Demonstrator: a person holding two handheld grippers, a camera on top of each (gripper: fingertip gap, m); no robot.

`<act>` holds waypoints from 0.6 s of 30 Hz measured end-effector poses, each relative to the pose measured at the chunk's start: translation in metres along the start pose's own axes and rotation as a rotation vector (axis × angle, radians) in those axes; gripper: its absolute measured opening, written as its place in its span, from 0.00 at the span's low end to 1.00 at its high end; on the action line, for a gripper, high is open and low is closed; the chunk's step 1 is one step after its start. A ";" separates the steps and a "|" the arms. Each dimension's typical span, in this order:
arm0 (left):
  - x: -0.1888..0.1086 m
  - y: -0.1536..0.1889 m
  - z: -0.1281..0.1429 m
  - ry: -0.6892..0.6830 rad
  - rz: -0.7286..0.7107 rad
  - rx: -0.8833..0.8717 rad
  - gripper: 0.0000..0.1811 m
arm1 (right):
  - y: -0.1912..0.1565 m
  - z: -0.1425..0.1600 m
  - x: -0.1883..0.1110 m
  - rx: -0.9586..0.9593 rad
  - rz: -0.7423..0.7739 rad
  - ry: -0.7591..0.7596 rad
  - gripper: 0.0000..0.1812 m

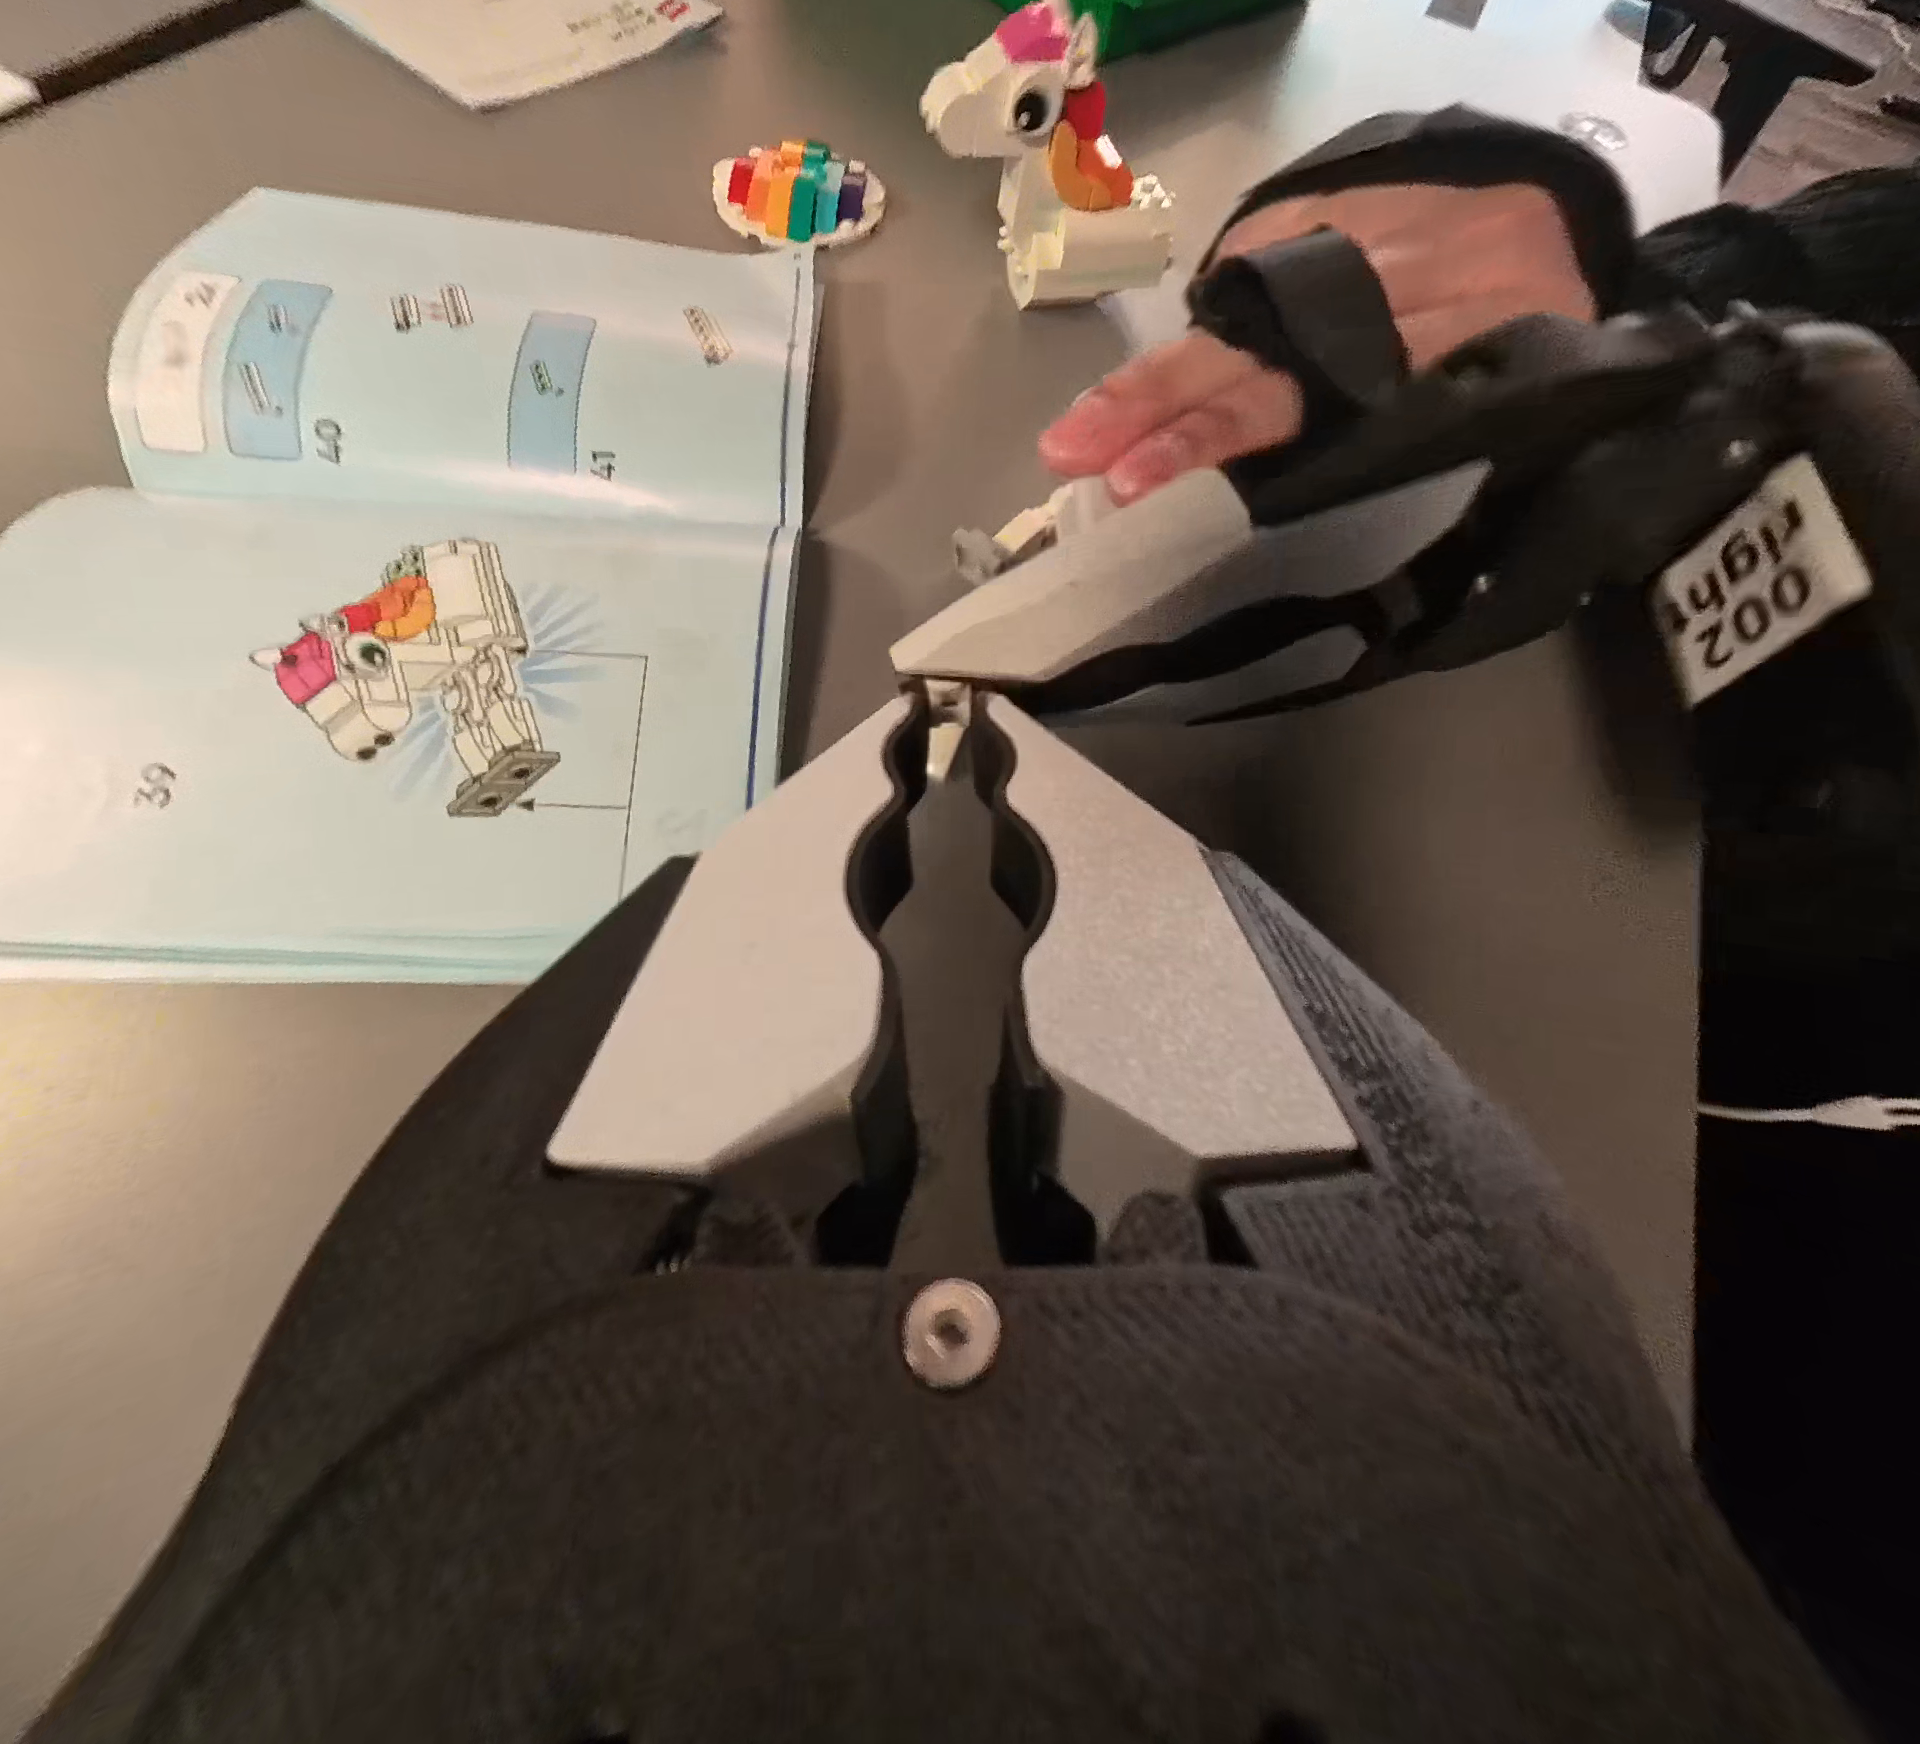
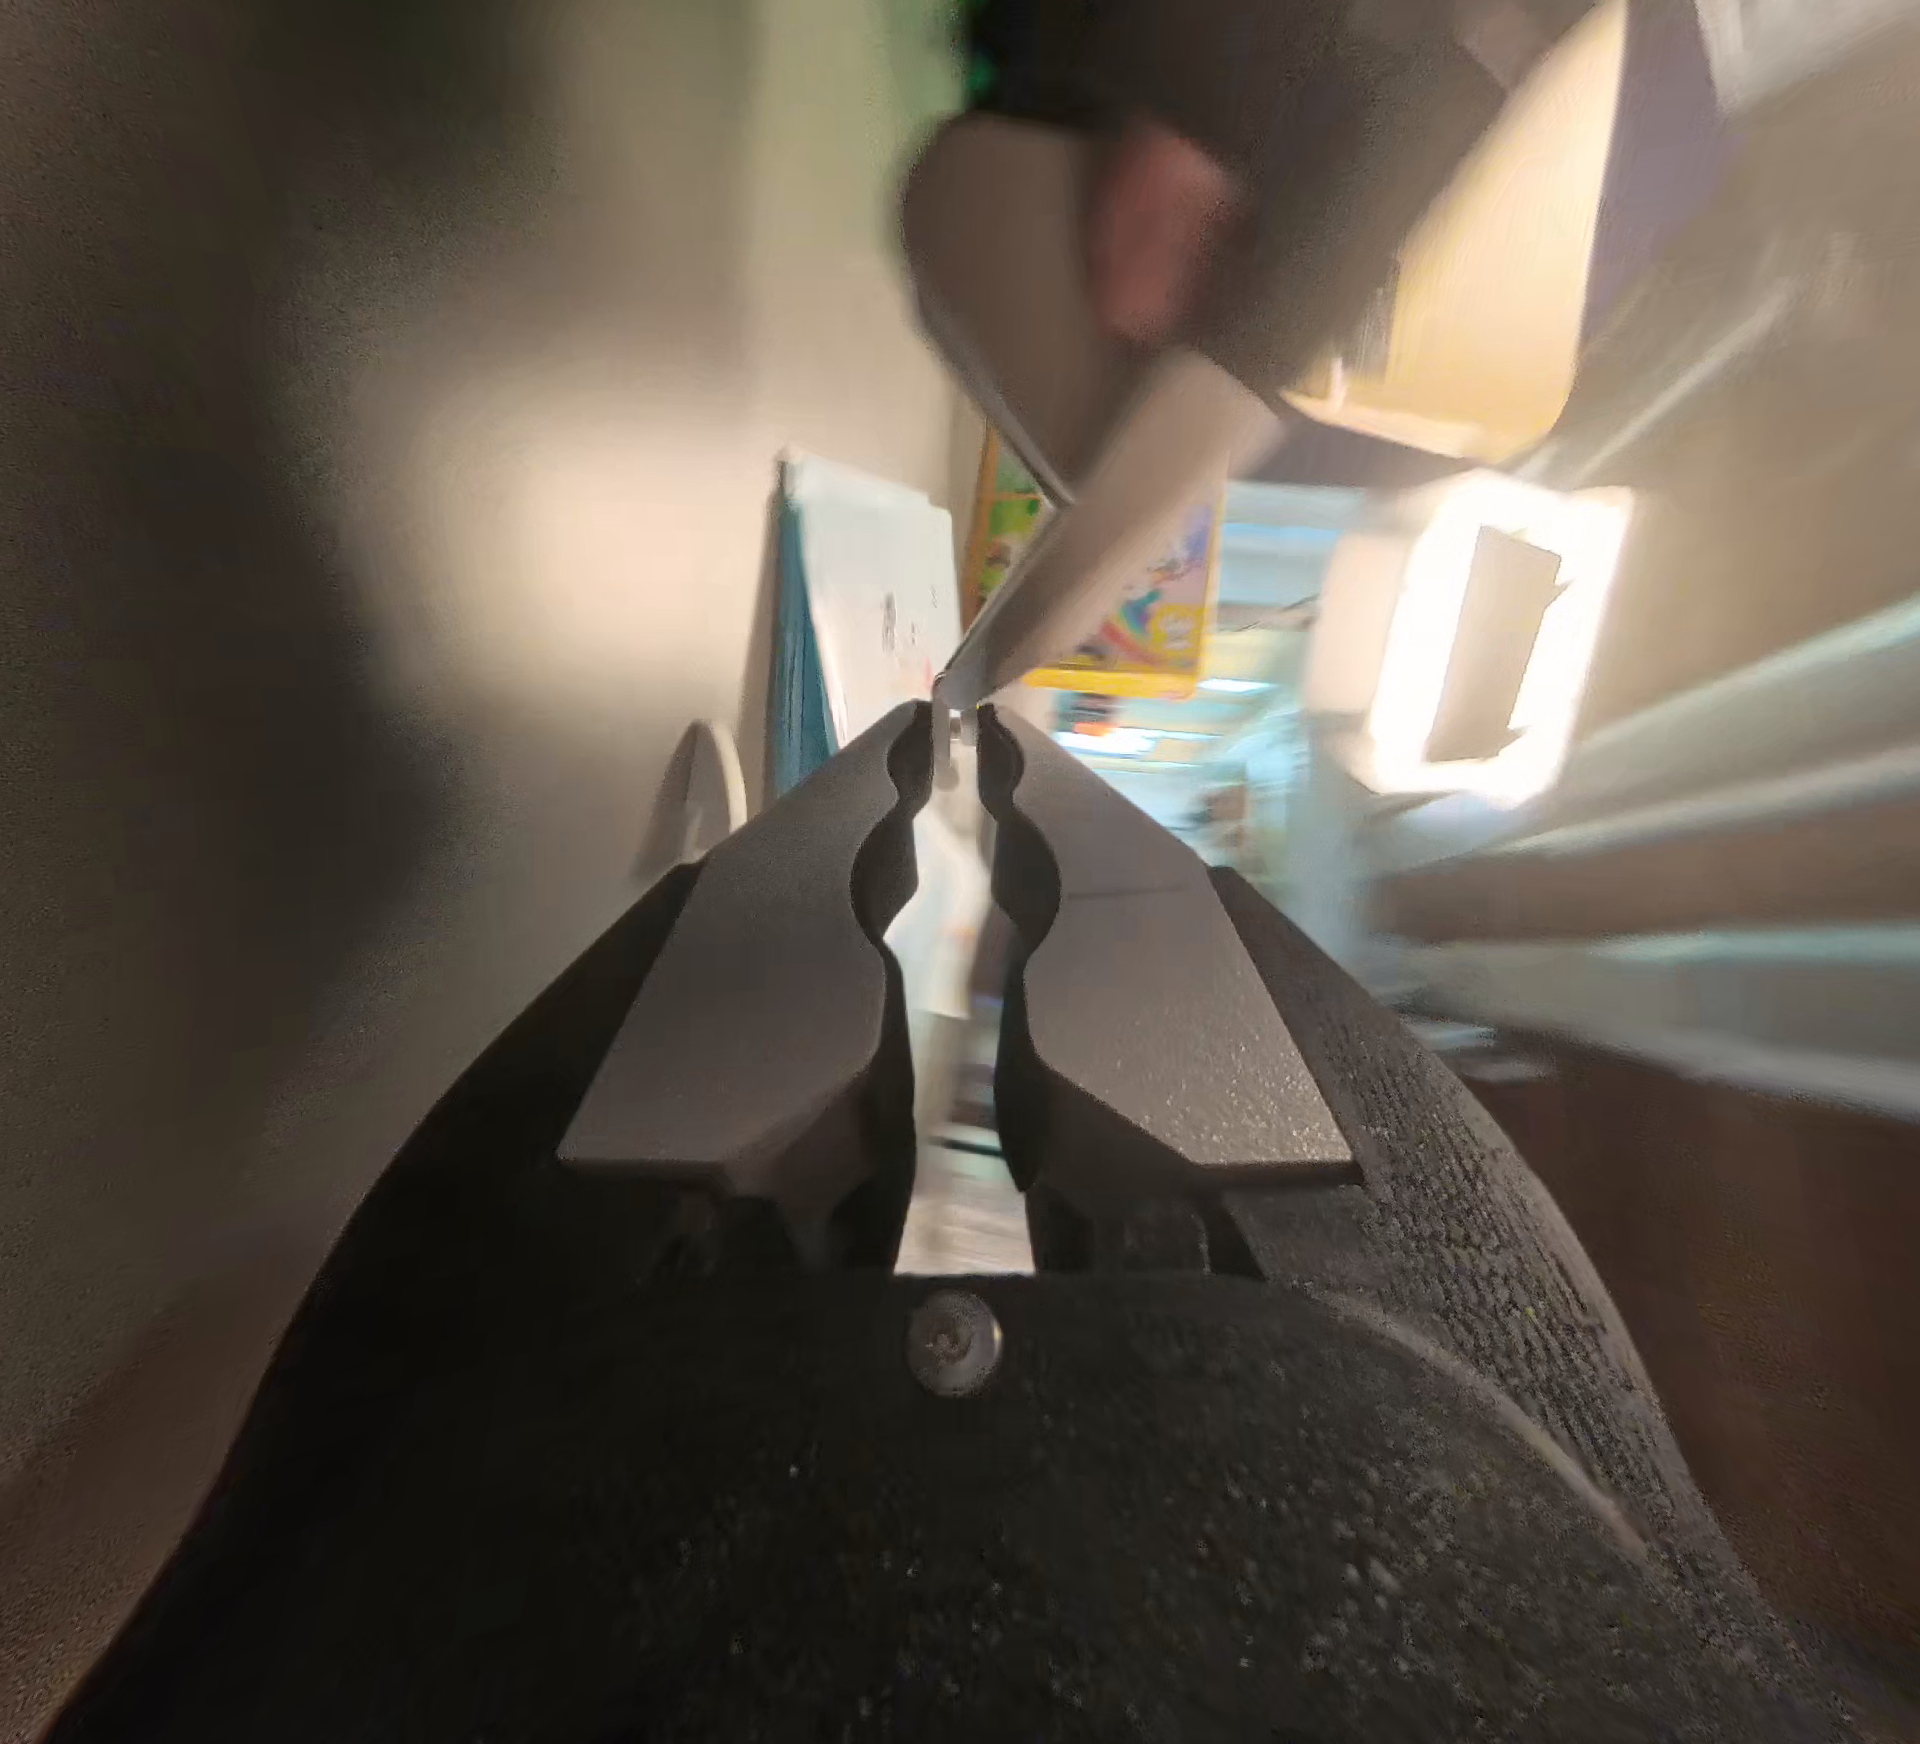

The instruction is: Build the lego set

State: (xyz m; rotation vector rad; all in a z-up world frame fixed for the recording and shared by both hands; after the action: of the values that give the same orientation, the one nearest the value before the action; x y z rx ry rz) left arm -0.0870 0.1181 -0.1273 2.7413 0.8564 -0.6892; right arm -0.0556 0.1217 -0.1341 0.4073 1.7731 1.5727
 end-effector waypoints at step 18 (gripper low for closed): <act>-0.006 0.006 -0.011 0.140 0.069 -0.041 0.06 | 0.014 0.005 -0.013 0.341 0.016 0.202 0.03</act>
State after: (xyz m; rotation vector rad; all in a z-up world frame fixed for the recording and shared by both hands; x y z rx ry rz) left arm -0.0839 0.1136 -0.1144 2.7940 0.7899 -0.4657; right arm -0.0467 0.1193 -0.1163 0.4356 2.2097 1.3608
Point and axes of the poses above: each gripper's, where its closed fingertips meet, x out along the fingers, z out of its underside, y = z × x across the jaws, the point moved 3 cm from there along -x, back along the fingers, and after that the axes turned 8 degrees about -z, right-handed, at the moved point
